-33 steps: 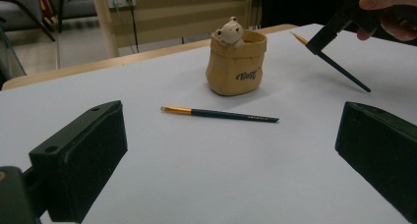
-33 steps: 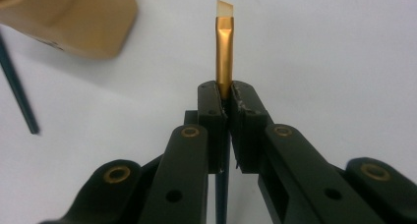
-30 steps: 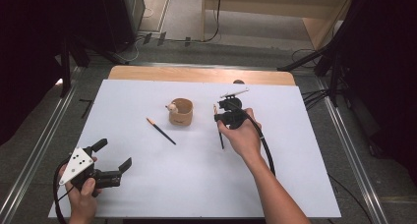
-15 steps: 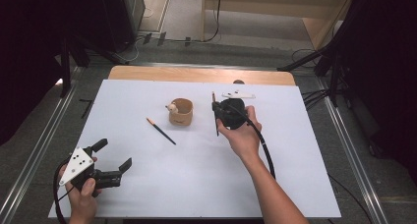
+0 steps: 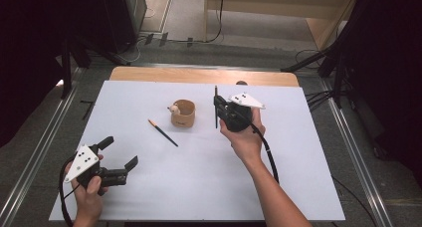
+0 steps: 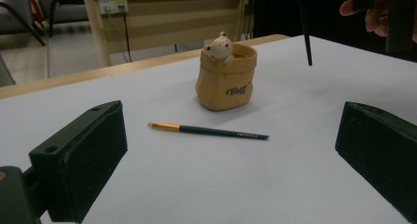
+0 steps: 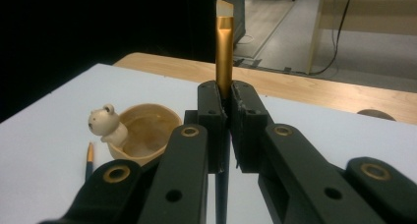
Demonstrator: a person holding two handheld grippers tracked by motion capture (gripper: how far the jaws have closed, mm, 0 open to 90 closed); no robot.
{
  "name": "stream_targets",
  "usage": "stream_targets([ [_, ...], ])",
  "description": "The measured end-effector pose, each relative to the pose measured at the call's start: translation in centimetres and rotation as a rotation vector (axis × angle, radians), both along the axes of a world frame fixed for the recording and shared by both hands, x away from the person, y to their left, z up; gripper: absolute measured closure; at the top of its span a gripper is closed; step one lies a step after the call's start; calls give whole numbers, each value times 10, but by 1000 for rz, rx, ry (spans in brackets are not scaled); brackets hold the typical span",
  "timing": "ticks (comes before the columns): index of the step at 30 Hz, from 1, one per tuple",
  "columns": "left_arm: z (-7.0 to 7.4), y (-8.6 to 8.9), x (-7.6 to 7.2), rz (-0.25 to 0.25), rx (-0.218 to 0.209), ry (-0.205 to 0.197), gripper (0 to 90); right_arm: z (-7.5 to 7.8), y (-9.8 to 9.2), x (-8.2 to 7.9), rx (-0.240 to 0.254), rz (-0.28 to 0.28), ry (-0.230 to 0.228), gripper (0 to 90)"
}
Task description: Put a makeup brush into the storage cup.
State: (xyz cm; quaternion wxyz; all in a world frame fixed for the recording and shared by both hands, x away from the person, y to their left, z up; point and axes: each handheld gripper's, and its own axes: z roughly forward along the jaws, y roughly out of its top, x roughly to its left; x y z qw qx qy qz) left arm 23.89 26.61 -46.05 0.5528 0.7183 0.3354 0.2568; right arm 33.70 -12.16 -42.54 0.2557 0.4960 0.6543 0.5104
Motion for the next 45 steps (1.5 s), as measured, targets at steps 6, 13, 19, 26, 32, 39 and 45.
stream_targets([
  [6, 7, -26, 14, -51, 7, 5, 0, 4, -1, -2, 24, 12, -34, 852],
  [13, 13, -61, 33, -103, -7, -4, 0, 8, 4, -4, 53, 31, -56, 852],
  [19, 14, -89, 51, -138, -47, 29, 0, 13, 7, -8, 62, 50, -78, 852],
  [26, 12, -113, 65, -206, -92, 63, 0, 18, 8, -12, 78, 68, -88, 852],
  [32, 13, -135, 74, -177, -60, 71, 68, 19, 10, -14, 83, 82, -93, 852],
  [39, 17, -155, 87, -186, -67, 79, 227, 21, 15, -18, 86, 102, -97, 852],
  [45, 20, -170, 96, -202, -68, 92, 339, 23, 16, -20, 87, 111, -105, 852],
])
